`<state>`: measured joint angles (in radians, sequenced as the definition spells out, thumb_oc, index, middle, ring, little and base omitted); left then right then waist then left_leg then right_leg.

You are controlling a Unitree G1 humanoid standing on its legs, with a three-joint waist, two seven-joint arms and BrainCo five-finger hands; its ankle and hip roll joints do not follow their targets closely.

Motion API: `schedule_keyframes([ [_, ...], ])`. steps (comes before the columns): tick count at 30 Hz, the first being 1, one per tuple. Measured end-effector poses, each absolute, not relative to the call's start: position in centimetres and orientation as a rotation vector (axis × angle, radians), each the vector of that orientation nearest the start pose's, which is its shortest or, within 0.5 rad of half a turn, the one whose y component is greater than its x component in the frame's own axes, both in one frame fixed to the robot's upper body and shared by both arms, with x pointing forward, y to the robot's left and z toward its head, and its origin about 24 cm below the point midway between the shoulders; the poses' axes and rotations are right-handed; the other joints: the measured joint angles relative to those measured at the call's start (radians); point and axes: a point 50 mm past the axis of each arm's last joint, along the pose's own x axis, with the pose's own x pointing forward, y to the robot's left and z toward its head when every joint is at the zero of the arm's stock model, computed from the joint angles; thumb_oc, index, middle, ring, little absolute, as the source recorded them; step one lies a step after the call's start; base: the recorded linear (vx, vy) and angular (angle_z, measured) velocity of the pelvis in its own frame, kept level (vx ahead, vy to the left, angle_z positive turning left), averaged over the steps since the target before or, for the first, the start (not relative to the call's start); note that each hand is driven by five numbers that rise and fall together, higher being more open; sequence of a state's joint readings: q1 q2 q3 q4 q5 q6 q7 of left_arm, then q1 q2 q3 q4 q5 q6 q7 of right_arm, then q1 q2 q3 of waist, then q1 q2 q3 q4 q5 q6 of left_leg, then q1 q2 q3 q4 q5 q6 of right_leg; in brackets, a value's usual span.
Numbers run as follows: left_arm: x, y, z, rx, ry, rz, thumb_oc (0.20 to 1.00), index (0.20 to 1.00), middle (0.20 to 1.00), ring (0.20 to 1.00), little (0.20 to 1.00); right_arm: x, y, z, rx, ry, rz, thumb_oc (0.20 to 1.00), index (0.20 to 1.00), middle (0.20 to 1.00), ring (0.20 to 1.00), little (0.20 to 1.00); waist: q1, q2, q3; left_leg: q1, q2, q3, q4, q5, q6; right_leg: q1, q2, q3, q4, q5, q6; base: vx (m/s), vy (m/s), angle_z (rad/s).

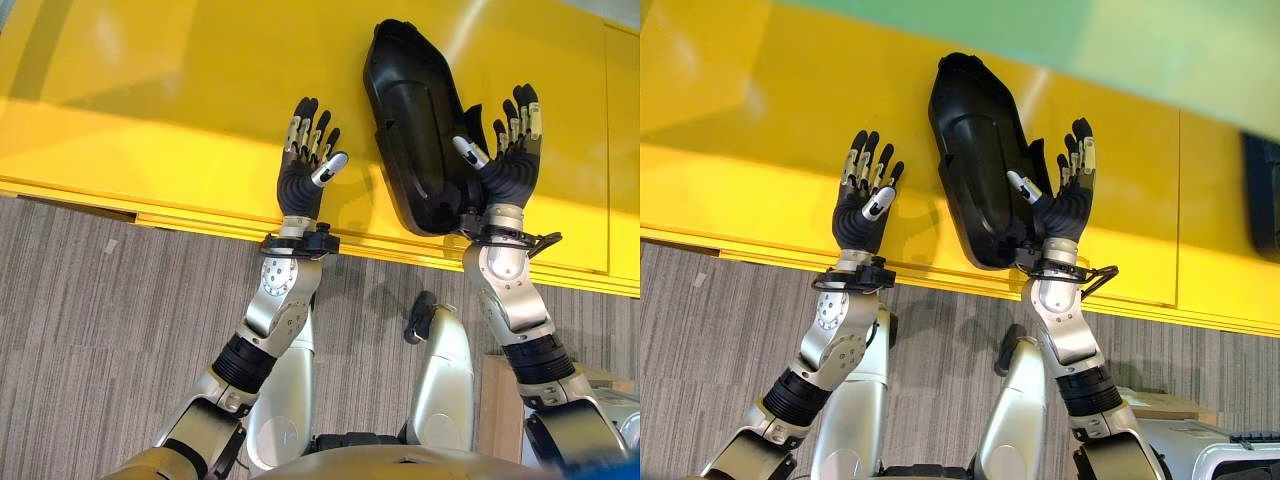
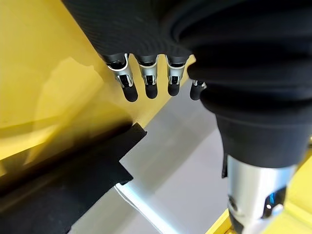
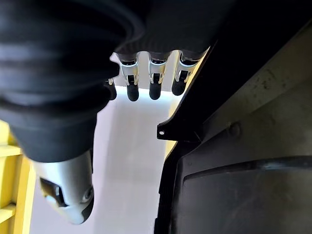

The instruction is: Move parts from the plastic box to the shelf.

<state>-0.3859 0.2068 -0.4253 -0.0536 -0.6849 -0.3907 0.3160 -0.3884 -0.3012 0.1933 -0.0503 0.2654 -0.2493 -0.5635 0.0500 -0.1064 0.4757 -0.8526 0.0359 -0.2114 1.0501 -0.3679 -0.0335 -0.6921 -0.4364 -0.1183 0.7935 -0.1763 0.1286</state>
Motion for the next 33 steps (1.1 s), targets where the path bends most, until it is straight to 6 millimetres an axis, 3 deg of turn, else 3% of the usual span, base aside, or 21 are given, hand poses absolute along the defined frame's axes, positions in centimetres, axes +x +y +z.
schedule_keyframes([
  [4, 28.8, 8.5, 16.1, -0.59, -0.485, -0.213, 1.0, 1.0, 1.0, 1.0, 1.0, 29.7, -15.7, 17.2, 0.132, -0.587, -0.22, 1.0, 1.0, 1.0, 1.0, 1.0, -0.001, -0.011, 0.005, 0.002, 0.001, 0.0, 0.0, 0.001, 0.0, 0.0, 0.001, 0.001, 0.005, -0.001, -0.002, 0.0, 0.0, 0.0],
  [21, 30.1, 3.9, 16.2, -0.561, -0.415, -0.309, 1.0, 1.0, 1.0, 1.0, 1.0, 29.9, -15.6, 17.0, 0.168, -0.555, -0.178, 1.0, 1.0, 1.0, 1.0, 1.0, -0.014, -0.054, 0.023, 0.034, 0.024, 0.012, -0.019, 0.002, -0.002, 0.007, 0.018, 0.012, -0.001, 0.0, -0.005, 0.0, -0.007, -0.03],
  [25, 31.2, 2.8, 16.5, -0.531, -0.399, -0.297, 1.0, 1.0, 1.0, 1.0, 1.0, 30.4, -15.3, 17.3, 0.224, -0.532, -0.156, 1.0, 1.0, 1.0, 1.0, 1.0, -0.032, -0.061, 0.023, 0.044, 0.025, 0.014, -0.022, 0.003, -0.003, 0.022, 0.019, 0.011, -0.01, 0.001, -0.007, 0.0, 0.001, -0.01],
  [33, 33.1, 3.3, 18.4, -0.484, -0.41, -0.222, 1.0, 1.0, 1.0, 1.0, 1.0, 31.7, -13.9, 18.3, 0.304, -0.508, -0.063, 1.0, 1.0, 1.0, 1.0, 1.0, -0.062, -0.062, 0.023, 0.051, 0.042, 0.019, -0.022, 0.003, -0.004, 0.018, 0.036, 0.02, -0.013, 0.009, -0.017, 0.0, 0.002, -0.07],
])
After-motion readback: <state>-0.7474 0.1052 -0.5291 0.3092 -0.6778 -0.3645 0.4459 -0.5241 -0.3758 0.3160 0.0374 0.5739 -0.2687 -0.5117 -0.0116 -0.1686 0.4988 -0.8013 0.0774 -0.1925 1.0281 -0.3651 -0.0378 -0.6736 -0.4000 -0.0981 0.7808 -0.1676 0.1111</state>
